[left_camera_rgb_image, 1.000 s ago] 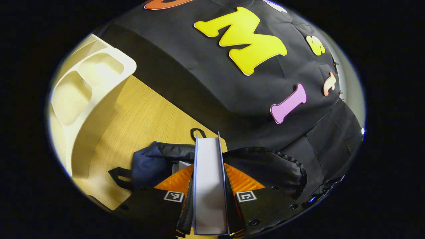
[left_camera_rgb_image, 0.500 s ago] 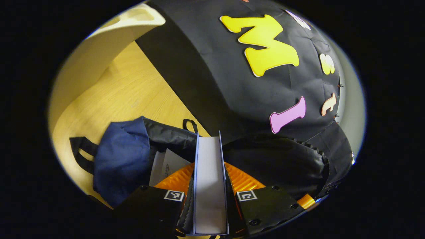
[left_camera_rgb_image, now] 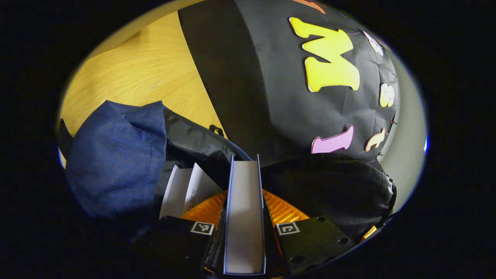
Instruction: Open the schoolbag, grab two books from the bookshelf and put them into the schoolbag.
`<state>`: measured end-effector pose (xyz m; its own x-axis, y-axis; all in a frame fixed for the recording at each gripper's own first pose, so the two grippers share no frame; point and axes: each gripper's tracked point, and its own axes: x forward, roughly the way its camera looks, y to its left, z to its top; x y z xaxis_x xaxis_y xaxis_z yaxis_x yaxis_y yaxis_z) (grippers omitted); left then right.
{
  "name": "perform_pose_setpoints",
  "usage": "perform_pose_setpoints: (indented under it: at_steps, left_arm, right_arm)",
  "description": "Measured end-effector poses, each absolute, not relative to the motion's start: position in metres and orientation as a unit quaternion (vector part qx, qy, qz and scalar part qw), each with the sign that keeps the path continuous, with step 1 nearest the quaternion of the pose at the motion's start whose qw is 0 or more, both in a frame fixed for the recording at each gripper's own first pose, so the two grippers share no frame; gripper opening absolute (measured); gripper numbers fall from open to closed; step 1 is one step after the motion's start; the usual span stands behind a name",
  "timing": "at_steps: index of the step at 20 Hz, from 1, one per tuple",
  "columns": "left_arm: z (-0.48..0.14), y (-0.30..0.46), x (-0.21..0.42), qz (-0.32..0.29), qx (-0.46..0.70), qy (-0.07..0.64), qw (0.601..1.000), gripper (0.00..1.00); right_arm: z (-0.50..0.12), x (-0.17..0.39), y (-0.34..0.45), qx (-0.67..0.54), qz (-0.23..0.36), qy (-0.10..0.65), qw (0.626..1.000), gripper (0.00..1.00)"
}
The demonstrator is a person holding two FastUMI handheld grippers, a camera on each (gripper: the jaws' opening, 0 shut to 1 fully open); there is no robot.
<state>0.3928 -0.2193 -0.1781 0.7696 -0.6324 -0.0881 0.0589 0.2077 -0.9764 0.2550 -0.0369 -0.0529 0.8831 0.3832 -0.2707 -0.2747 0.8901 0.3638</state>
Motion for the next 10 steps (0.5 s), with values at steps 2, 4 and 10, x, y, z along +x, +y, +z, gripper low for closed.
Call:
perform_pose_setpoints:
  at_steps: [2,4,10]
  left_arm:
    - [-0.185,-0.220,0.392,-0.226,-0.573,0.260,0.744,0.63]
    - [-0.186,-0.222,0.391,-0.226,-0.555,0.274,0.752,0.58]
    - [-0.189,-0.205,0.377,-0.212,-0.447,0.292,0.819,0.76]
  right_arm:
    - [-0.060,0.257,-0.039,0.162,0.176,0.173,0.955,0.08]
    - [-0.067,0.256,-0.041,0.167,0.178,0.180,0.953,0.08]
    - [-0.075,0.255,-0.051,0.173,0.170,0.181,0.953,0.08]
